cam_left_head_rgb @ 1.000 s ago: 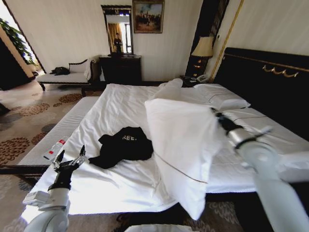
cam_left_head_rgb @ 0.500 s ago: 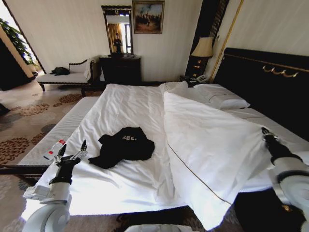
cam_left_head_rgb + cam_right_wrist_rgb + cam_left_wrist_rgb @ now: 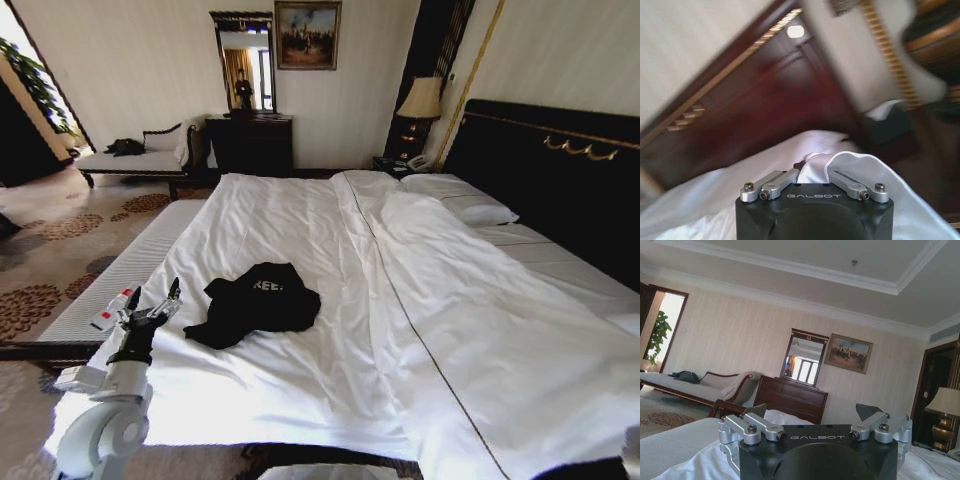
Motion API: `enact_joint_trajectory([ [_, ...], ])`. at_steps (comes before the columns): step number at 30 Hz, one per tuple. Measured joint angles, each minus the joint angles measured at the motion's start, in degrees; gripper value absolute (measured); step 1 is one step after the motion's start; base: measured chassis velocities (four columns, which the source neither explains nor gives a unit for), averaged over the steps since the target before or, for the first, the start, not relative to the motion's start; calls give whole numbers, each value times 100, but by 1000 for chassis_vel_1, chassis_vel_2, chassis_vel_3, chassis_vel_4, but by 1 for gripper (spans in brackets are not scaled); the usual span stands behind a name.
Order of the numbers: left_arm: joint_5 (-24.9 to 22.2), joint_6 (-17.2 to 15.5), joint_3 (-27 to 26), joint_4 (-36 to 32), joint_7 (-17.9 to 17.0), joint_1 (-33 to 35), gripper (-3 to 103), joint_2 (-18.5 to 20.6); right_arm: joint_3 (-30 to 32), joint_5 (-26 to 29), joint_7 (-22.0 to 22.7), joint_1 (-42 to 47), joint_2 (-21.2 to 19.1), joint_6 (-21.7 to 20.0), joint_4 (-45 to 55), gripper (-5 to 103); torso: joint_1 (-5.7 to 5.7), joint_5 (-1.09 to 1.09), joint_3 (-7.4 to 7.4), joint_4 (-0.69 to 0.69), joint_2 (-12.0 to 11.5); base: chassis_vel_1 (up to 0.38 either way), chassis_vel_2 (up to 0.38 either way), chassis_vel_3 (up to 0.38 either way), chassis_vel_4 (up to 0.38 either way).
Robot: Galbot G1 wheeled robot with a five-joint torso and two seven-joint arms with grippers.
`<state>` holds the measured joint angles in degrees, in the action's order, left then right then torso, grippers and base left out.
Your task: Fold the clothes on the bed.
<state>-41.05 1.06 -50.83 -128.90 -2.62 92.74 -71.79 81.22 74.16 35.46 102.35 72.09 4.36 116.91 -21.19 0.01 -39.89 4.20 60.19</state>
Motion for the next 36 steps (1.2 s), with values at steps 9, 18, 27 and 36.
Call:
enact_joint_trajectory([
  [9, -39, 2, -14, 23, 1, -15, 100, 50, -314, -226, -16, -153, 140, 449, -983, 1, -1, 0, -1, -4, -1, 0, 0, 0, 0],
  [18, -51, 2, -64, -42, 4, 42, 100, 17, -459, -520, 19, -354, 84, 515, -1474, 2, -1, -1, -1, -1, 0, 0, 0, 0, 0],
  [27, 80, 8, -57, -76, 5, 115, 100, -84, -310, -59, 1429, -195, 5, -802, -783, 34, 0, -4, 0, 6, 0, 0, 0, 0, 0],
  [36, 171, 7, -94, -188, 1, 237, 100, -164, -101, 362, 2511, -76, -100, -1598, -74, 61, -1, -3, -1, -1, 0, 0, 0, 0, 0],
])
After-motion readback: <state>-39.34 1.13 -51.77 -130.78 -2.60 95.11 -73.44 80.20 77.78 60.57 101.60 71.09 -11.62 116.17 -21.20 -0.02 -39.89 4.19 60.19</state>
